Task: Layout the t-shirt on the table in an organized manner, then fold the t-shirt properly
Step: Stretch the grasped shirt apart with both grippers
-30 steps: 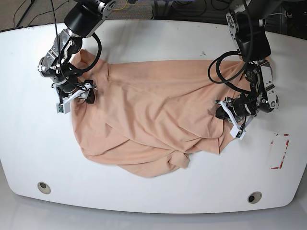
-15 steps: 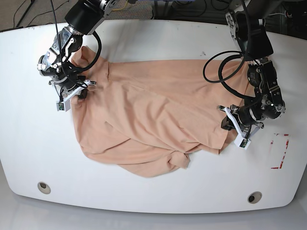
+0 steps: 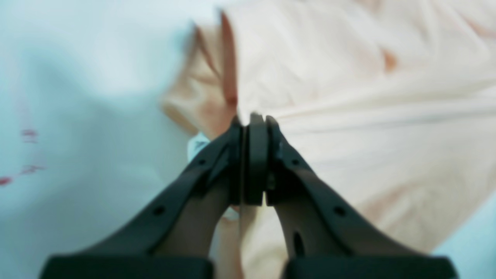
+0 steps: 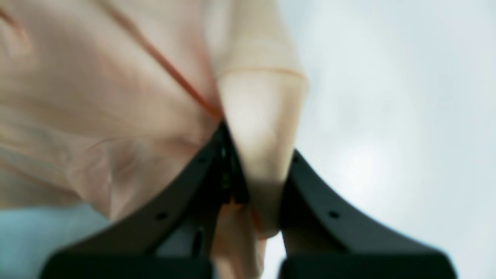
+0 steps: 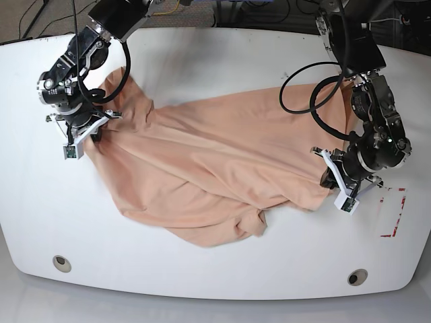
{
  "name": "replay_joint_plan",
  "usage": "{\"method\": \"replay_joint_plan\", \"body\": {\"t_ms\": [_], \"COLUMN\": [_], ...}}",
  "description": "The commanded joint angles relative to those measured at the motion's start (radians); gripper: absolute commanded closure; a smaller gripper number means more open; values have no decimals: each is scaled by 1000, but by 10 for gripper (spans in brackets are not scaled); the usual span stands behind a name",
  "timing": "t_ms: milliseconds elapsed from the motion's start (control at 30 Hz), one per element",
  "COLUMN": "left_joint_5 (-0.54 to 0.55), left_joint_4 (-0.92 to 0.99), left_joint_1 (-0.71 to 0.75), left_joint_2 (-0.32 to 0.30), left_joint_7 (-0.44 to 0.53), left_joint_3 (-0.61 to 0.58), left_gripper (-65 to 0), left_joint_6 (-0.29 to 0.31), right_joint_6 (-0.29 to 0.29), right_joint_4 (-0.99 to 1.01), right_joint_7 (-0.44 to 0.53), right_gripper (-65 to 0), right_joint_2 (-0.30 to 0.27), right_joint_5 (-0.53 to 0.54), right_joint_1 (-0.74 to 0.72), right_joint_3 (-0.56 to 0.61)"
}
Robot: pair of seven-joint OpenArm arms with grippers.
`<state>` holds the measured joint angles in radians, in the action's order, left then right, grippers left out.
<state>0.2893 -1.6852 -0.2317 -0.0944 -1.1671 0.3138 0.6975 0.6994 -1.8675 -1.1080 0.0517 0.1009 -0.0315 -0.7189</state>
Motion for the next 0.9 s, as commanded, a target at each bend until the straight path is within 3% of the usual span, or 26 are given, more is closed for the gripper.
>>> {"method": "replay_joint_plan", "body": {"t_ms": [0,400,633,867], "left_joint_5": [15,14,12,9], "left_joint_4": [-74,-148,-149,-148], "left_joint_1": [-28,-68,-79,-65], "left_joint_2": [-9,-8,-11,-12], "left_joint_7": [2,-75,-112,-132], "left_joint_3": [2,60,61,64], "left_gripper": [0,0,0,0], "left_joint_6": [1,1,1,1], "right_joint_6": [-1,-1,-1,-1], "right_joint_4": [-27,-54,-24,-19], "right_joint_7": [10,-10,-13,-8], "right_gripper": [0,0,0,0], "right_joint_2": [-9,-52,-100,-100], "right_joint_5": [6,7,9,12], "right_joint_1": [-5,6,18,63], "right_joint_3": [2,5,86,89]}}
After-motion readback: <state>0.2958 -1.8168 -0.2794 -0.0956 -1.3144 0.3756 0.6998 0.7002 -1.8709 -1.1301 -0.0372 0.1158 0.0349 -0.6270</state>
